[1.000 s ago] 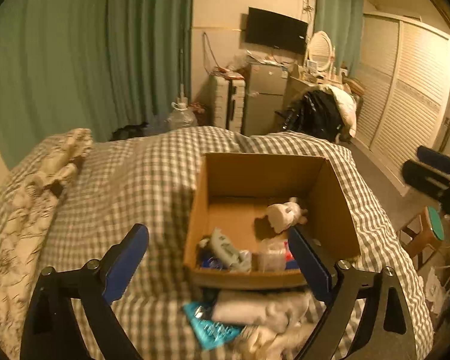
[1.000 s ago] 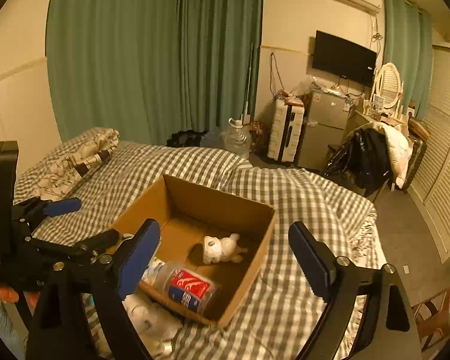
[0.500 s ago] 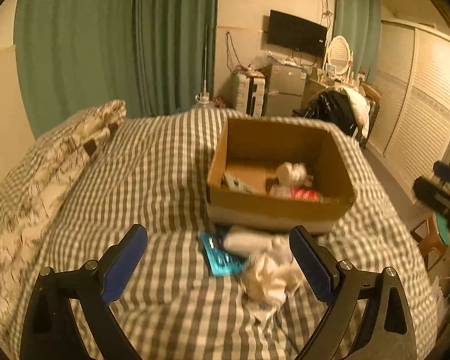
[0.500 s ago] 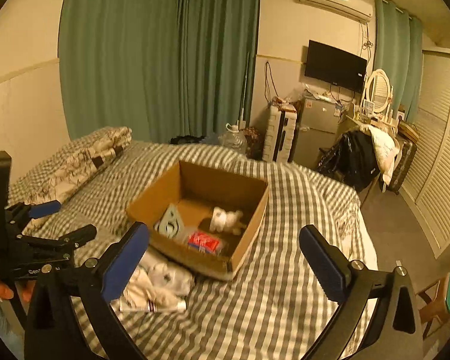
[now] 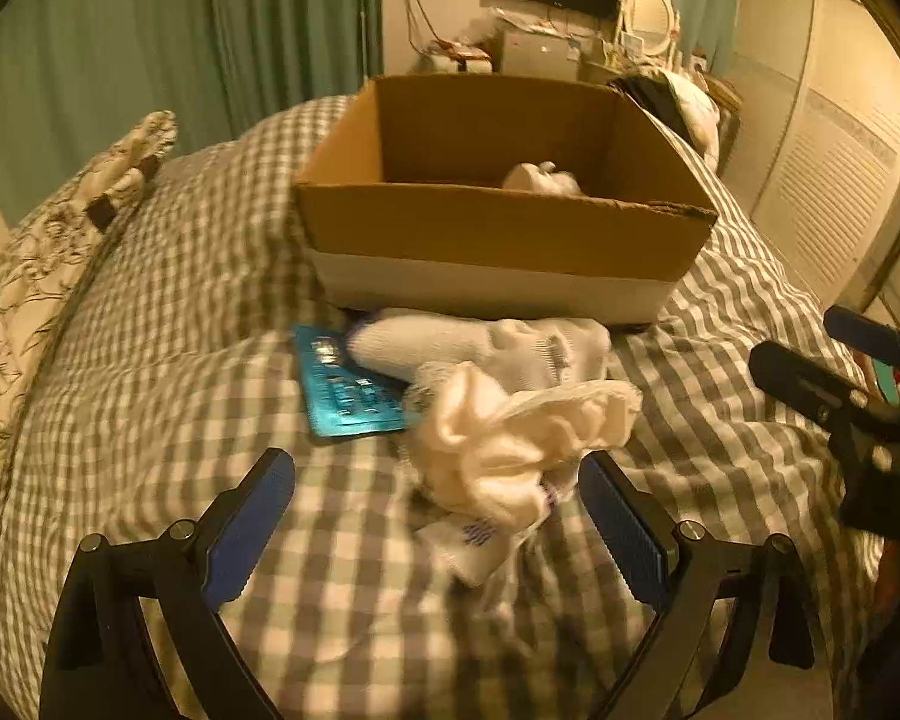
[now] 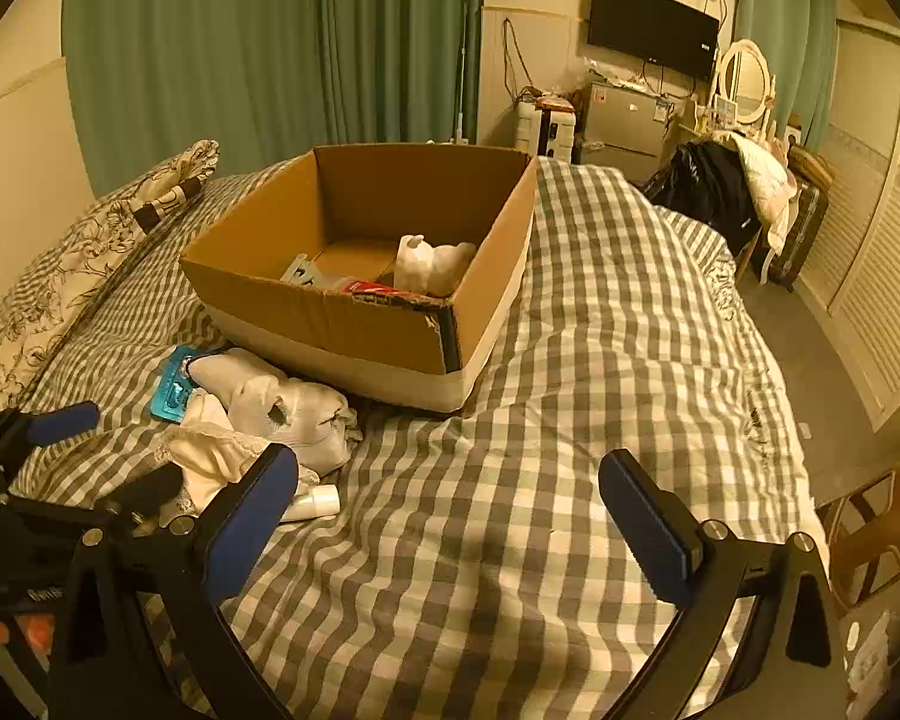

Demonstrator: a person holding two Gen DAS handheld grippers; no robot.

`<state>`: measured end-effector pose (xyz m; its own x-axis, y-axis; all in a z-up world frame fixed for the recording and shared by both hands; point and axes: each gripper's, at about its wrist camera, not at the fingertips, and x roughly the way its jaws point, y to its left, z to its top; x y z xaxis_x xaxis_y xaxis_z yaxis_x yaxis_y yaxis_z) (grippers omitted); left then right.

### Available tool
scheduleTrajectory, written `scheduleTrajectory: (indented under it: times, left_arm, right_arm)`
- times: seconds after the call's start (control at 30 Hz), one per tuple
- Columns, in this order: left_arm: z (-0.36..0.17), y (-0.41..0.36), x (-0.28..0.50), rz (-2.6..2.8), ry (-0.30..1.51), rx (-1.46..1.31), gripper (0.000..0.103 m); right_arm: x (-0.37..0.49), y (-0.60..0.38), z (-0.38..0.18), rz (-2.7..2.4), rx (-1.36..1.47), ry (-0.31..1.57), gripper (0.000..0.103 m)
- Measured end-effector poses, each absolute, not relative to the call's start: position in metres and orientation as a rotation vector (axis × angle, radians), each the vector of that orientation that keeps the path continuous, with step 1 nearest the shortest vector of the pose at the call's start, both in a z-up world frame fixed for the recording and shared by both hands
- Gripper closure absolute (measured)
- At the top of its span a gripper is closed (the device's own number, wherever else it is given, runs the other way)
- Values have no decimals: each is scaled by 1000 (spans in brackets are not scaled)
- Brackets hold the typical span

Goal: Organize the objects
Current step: 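Grasp the white lace cloth with the left tool while the right grasps the toothpaste tube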

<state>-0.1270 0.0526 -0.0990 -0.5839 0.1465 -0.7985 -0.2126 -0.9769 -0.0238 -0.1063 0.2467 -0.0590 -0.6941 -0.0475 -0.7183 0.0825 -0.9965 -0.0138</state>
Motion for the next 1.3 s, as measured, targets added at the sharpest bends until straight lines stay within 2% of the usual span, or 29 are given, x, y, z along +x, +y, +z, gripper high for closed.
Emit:
scheduleTrajectory:
  times: [0.07,0.17,0.23,0.3,0.33,0.37,0.4,0.43,0.6,0.73,1.1,1.3]
  left_arm:
    - [-102,58,-134,2633,74,-1299,5]
    - [-108,71,-146,2632,149,-1305,6]
    - [-116,77,-150,2589,166,-1342,20]
    - [-119,79,-149,2549,156,-1358,54]
    - [-120,78,-148,2542,153,-1359,61]
    - [-120,78,-146,2545,152,-1358,74]
    - [-117,76,-143,2558,145,-1354,82]
    - [-114,74,-140,2570,139,-1349,84]
    - [-86,45,-118,2642,45,-1295,88]
    - [-76,20,-112,2698,70,-1308,88]
    - [-82,-24,-110,2723,1,-1350,88]
    - [-86,-35,-110,2713,-46,-1344,88]
  right_arm:
    - [-108,247,-62,-2822,1213,57,2]
    - [-110,247,-66,-2819,1230,34,2]
    - [-109,249,-64,-2823,1225,19,2]
    - [-107,252,-62,-2832,1214,-3,2]
    - [-107,254,-61,-2836,1212,-11,2]
    - [-107,255,-62,-2837,1213,-16,2]
    - [-107,255,-62,-2837,1216,-17,2]
    - [-107,255,-62,-2836,1219,-14,2]
    - [-104,249,-60,-2818,1205,26,2]
    - [-106,232,-65,-2764,1228,106,2]
    - [-115,143,-121,-2514,1358,624,2]
    - [-125,116,-139,-2456,1383,721,5]
